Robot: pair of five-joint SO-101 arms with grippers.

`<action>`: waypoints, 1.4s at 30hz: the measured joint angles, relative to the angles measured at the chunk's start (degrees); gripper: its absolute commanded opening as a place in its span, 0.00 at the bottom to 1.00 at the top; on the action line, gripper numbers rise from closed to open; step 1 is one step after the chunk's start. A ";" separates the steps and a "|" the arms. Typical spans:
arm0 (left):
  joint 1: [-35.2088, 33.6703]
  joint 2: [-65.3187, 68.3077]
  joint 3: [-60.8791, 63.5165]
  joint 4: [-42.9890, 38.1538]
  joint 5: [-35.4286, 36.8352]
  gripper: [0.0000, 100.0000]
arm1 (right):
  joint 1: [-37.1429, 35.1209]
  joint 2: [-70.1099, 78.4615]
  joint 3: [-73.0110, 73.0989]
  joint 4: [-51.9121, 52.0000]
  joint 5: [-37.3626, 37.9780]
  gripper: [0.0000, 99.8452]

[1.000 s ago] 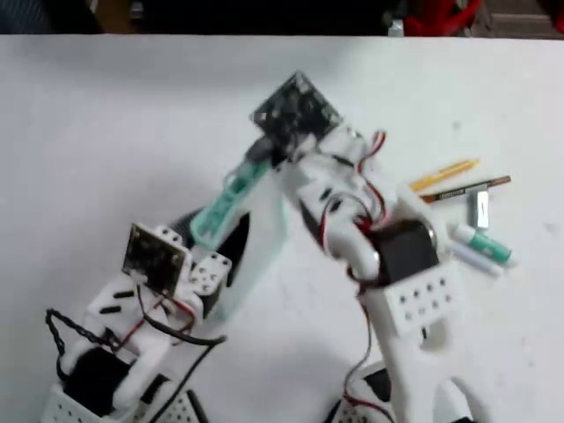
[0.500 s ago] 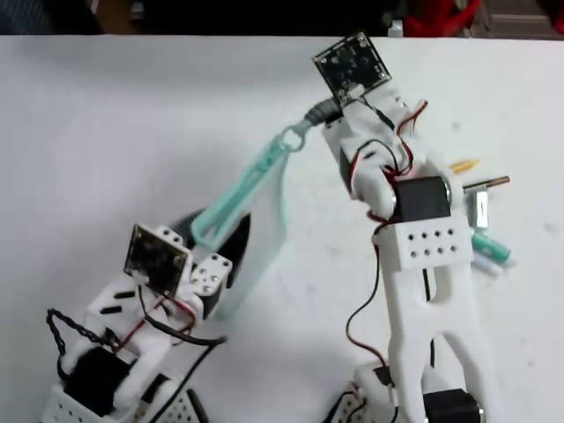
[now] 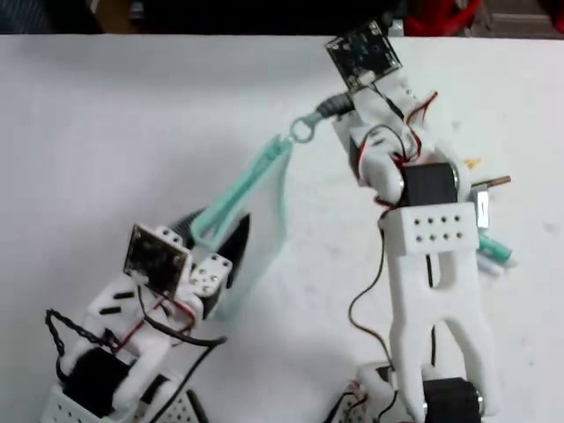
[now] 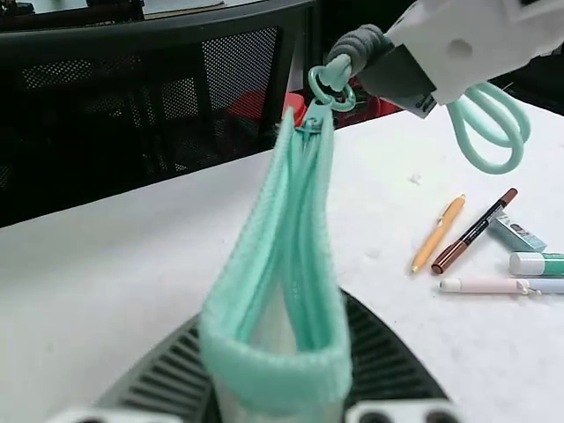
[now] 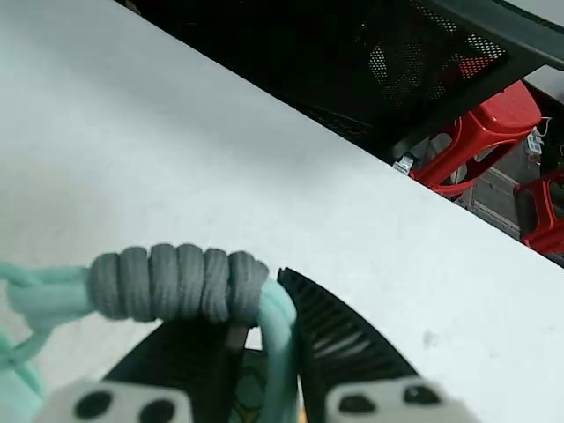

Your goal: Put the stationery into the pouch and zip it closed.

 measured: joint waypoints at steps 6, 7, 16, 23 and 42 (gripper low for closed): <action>-0.35 0.00 0.00 0.26 0.18 0.10 | -3.52 -3.96 -0.88 12.92 -0.09 0.37; -0.35 0.00 0.00 0.35 0.26 0.10 | -4.92 -5.89 -0.88 15.47 0.00 0.38; -0.35 -0.09 0.44 0.35 -4.40 0.10 | -10.99 -24.18 -0.97 40.18 7.03 0.25; -0.35 -0.09 0.53 0.35 -4.57 0.10 | 6.59 -28.04 -0.97 42.73 11.87 0.26; -0.35 -0.18 2.81 -2.37 -4.92 0.10 | 36.40 -27.60 45.36 -3.60 37.27 0.19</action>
